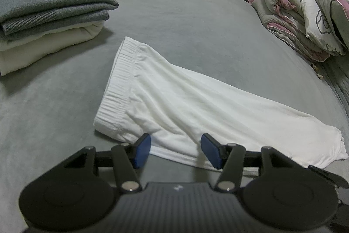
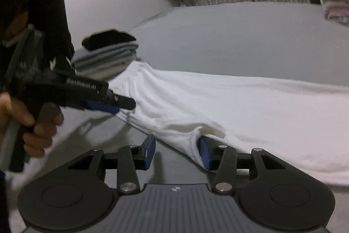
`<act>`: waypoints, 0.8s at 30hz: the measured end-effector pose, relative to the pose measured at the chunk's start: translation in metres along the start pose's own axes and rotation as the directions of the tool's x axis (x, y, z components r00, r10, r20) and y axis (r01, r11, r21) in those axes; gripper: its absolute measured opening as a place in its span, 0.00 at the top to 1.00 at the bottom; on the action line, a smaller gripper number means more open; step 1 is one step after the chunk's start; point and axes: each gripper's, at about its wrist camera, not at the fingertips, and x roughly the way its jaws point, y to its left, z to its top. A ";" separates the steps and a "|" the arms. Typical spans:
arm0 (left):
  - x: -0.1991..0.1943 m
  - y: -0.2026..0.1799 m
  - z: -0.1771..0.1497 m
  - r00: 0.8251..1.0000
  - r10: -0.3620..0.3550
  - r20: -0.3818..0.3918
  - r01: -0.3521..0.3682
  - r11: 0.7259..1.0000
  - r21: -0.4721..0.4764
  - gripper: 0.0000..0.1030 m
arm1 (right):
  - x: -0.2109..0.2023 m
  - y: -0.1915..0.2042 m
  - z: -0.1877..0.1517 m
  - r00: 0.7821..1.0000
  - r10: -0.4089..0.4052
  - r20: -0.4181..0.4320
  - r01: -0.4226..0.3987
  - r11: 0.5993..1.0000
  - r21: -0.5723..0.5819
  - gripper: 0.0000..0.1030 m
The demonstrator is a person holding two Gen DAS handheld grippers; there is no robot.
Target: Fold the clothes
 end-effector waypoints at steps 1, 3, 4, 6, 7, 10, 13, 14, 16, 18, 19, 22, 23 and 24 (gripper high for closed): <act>0.000 0.000 0.000 1.000 -0.002 0.000 0.002 1.000 -0.002 0.48 | -0.002 -0.005 0.000 1.000 0.026 0.011 -0.026 0.999 0.033 0.57; 0.000 0.001 0.001 1.000 -0.004 -0.001 0.004 1.000 -0.004 0.48 | -0.008 -0.014 0.000 0.997 0.074 0.037 -0.077 0.991 0.107 0.57; 0.000 0.001 0.001 1.000 -0.005 -0.002 0.005 1.000 -0.003 0.48 | -0.009 -0.020 -0.001 0.995 0.092 0.047 -0.098 0.984 0.150 0.57; 0.001 0.001 0.001 1.000 -0.007 -0.003 0.007 1.000 -0.003 0.48 | -0.010 -0.027 -0.004 0.992 0.120 0.050 -0.128 0.970 0.208 0.61; 0.001 0.002 0.001 1.000 -0.009 -0.003 0.009 1.000 -0.004 0.48 | -0.010 -0.029 -0.005 0.991 0.129 0.044 -0.136 0.965 0.224 0.69; 0.001 0.002 0.002 1.000 -0.012 -0.006 0.012 1.000 -0.007 0.48 | -0.010 -0.032 -0.008 0.990 0.142 0.023 -0.144 0.960 0.242 0.89; 0.001 0.003 0.002 1.000 -0.014 -0.006 0.014 1.000 -0.002 0.48 | -0.014 -0.031 -0.008 0.990 0.142 0.025 -0.144 0.960 0.239 0.90; 0.001 0.003 0.002 1.000 -0.015 -0.007 0.015 1.000 -0.002 0.48 | -0.015 -0.029 -0.008 0.990 0.136 0.024 -0.137 0.964 0.229 0.90; 0.001 0.004 0.002 1.000 -0.019 -0.009 0.019 1.000 -0.005 0.47 | -0.020 -0.017 -0.009 0.996 0.095 0.003 -0.094 0.984 0.149 0.91; 0.001 0.004 0.002 1.000 -0.019 -0.010 0.019 1.000 -0.004 0.47 | -0.025 -0.002 -0.010 0.999 0.051 -0.015 -0.050 0.998 0.042 0.90; 0.001 0.003 0.002 1.000 -0.018 -0.011 0.018 1.000 -0.002 0.47 | -0.027 0.007 -0.011 0.999 0.036 -0.021 -0.036 0.999 -0.015 0.90; 0.002 0.002 0.002 1.000 -0.014 -0.009 0.014 1.000 0.010 0.47 | -0.026 0.021 -0.015 0.999 -0.003 -0.038 0.000 0.995 -0.099 0.88; 0.002 0.002 0.002 1.000 -0.013 -0.009 0.013 1.000 0.012 0.47 | -0.026 0.023 -0.017 0.999 -0.014 -0.043 0.009 0.994 -0.112 0.88; 0.001 0.001 0.002 1.000 -0.013 -0.009 0.013 1.000 0.012 0.47 | -0.027 0.023 -0.019 0.999 -0.018 -0.046 0.013 0.993 -0.116 0.88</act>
